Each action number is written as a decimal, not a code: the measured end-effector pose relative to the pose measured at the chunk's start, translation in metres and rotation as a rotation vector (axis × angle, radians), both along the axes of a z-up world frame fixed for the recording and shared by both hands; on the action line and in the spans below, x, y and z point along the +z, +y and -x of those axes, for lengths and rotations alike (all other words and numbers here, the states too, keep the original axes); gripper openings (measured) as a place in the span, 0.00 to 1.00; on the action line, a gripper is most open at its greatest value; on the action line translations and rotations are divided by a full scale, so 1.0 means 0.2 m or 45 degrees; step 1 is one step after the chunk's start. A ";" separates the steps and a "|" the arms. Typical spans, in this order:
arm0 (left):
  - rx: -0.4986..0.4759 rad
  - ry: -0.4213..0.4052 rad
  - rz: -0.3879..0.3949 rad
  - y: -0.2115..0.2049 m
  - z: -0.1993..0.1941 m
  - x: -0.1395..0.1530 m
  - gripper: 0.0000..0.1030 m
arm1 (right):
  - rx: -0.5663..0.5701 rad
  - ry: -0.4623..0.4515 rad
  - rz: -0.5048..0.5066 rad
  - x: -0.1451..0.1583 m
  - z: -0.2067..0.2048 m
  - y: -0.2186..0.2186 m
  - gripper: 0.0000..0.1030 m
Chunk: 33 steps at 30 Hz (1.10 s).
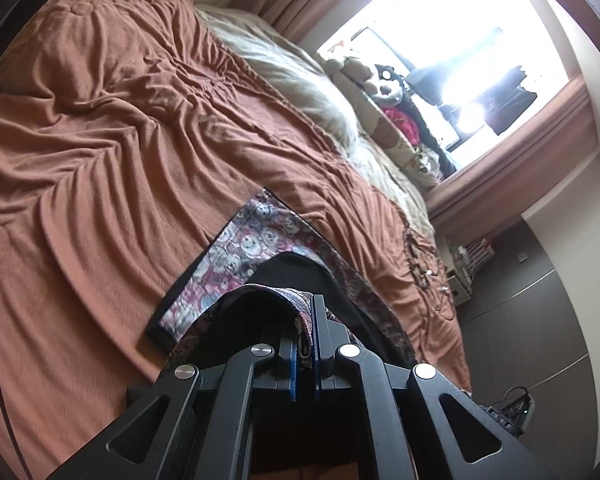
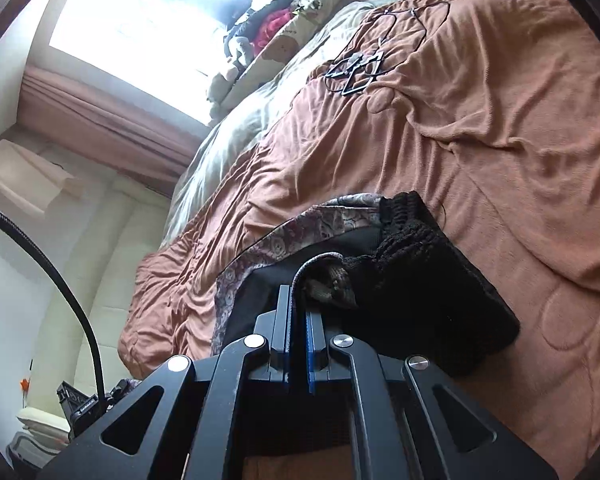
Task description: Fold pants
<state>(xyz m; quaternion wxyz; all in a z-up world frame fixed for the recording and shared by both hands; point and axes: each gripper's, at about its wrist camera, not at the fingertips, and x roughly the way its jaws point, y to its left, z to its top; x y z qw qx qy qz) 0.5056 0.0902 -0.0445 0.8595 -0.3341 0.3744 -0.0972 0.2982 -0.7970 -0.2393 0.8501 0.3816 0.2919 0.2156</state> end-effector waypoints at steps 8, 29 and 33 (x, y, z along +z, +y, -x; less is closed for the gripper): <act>-0.028 0.101 -0.035 0.00 -0.30 -0.18 0.05 | -0.014 0.056 0.019 -0.06 -0.23 0.09 0.02; -0.132 0.180 -0.386 0.03 -0.66 -0.32 0.58 | -0.075 -0.019 0.226 0.04 -0.31 0.23 0.89; -0.205 0.153 -0.540 0.02 -0.66 -0.27 0.58 | -0.035 -0.060 0.323 0.09 -0.23 0.24 0.97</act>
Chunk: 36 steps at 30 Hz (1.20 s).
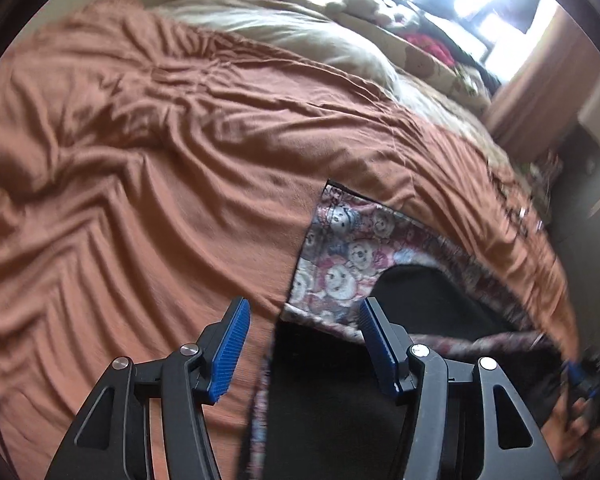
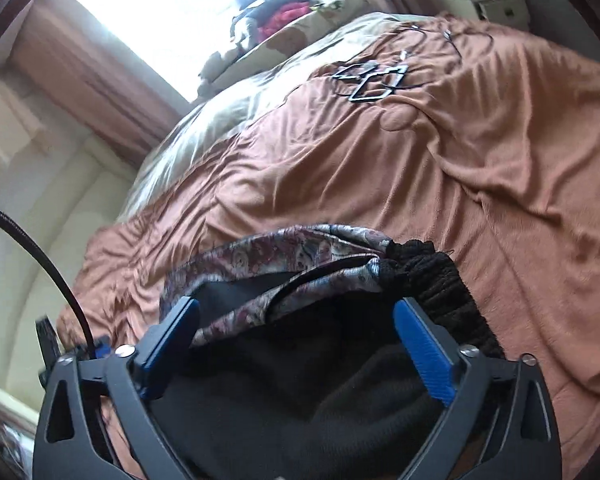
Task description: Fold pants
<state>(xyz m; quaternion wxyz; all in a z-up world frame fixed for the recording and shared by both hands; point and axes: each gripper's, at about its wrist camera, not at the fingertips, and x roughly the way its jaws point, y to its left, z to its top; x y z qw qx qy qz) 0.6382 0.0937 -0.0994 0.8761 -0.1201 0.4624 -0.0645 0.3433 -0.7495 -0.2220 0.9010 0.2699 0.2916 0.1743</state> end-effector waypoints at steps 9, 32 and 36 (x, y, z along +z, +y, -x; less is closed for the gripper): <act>-0.204 0.003 -0.234 -0.04 0.01 -0.04 0.58 | 0.024 -0.063 0.358 0.09 0.17 0.00 0.97; -0.376 0.076 -0.298 -0.19 -0.12 -0.36 0.36 | 0.059 0.048 0.638 0.05 -0.05 0.02 0.59; -0.386 0.089 -0.336 -0.23 -0.14 -0.40 0.30 | 0.068 0.052 0.655 0.03 -0.08 0.03 0.58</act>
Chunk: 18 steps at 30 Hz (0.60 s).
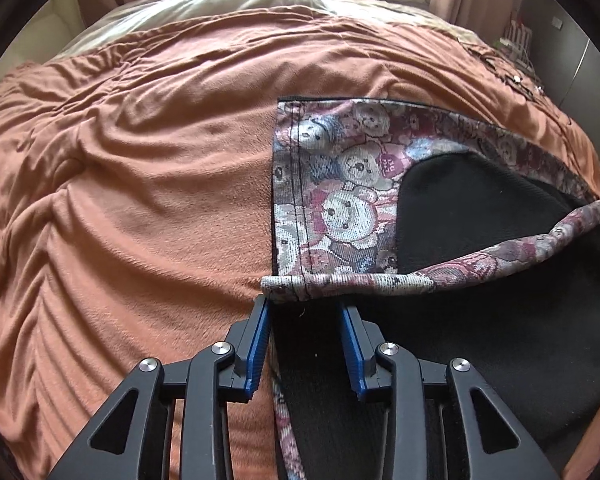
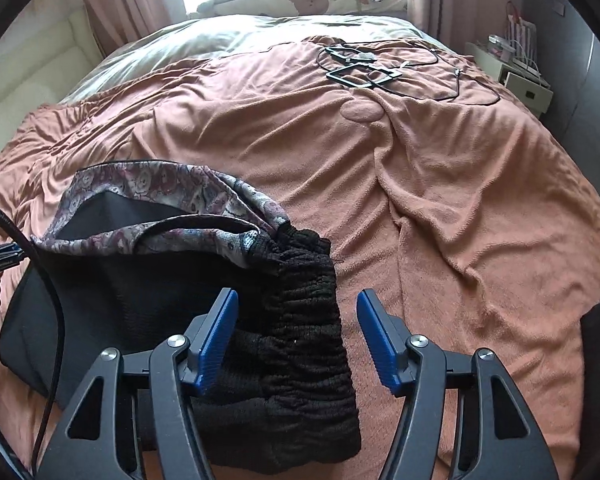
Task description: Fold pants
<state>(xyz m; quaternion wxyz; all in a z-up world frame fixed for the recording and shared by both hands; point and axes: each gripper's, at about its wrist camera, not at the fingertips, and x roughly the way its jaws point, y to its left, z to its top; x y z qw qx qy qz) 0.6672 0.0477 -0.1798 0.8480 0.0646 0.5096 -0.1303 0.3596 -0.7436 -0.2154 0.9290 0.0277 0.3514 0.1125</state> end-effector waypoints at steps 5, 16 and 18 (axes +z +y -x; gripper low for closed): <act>0.001 0.007 -0.016 -0.01 -0.01 0.00 0.11 | 0.020 -0.008 0.056 -0.01 -0.03 0.04 0.37; 0.060 -0.100 -0.017 0.02 -0.02 0.24 0.08 | 0.003 -0.071 0.017 0.06 0.02 -0.01 0.06; 0.080 -0.124 -0.011 0.01 -0.04 0.29 0.08 | -0.005 -0.083 0.011 0.07 0.03 -0.01 0.06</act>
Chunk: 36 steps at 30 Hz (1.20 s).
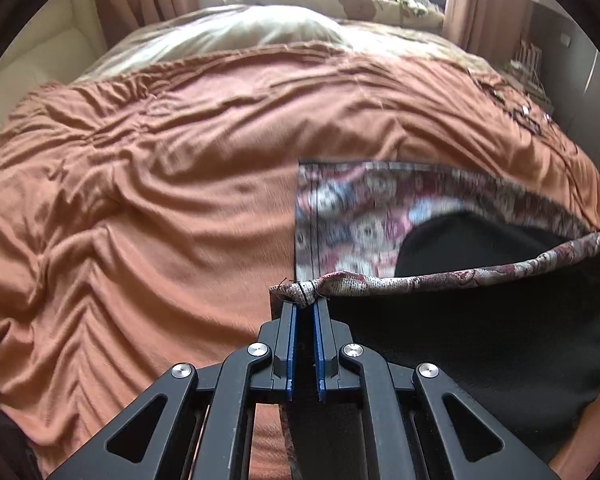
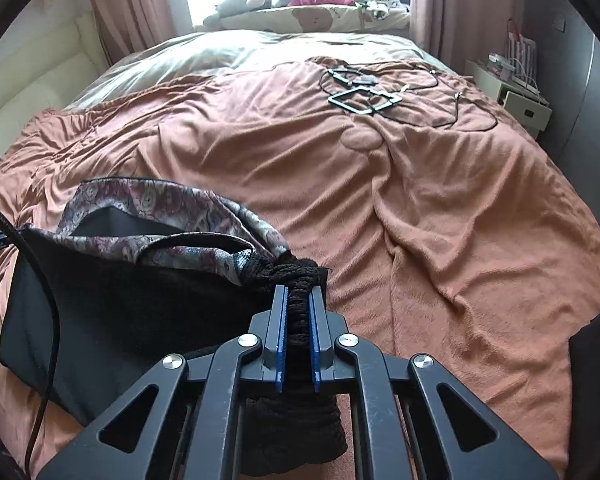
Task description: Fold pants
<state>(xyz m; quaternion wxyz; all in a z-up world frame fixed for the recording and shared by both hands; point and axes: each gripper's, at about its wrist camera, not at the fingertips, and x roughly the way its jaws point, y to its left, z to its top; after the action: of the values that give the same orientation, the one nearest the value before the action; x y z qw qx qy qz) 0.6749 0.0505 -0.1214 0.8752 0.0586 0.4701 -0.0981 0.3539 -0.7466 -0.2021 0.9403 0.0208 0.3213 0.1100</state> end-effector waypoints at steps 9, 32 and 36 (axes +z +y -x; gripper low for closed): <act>0.084 -0.037 -0.043 -0.01 -0.18 0.09 0.08 | 0.015 0.000 -0.055 0.06 -0.07 0.01 0.06; 0.111 0.033 -0.120 -0.16 -0.68 -0.12 0.07 | -0.051 0.078 -0.070 -0.01 -0.43 0.07 0.04; 0.116 0.055 -0.123 -0.16 -0.70 -0.17 0.08 | -0.079 0.059 -0.072 -0.02 -0.46 0.07 0.04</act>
<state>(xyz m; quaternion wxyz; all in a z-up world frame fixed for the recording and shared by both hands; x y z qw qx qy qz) 0.8151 0.0175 -0.1554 0.8646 0.0772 0.4952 -0.0366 0.4452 -0.7334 -0.2065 0.9347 0.0599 0.3387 0.0895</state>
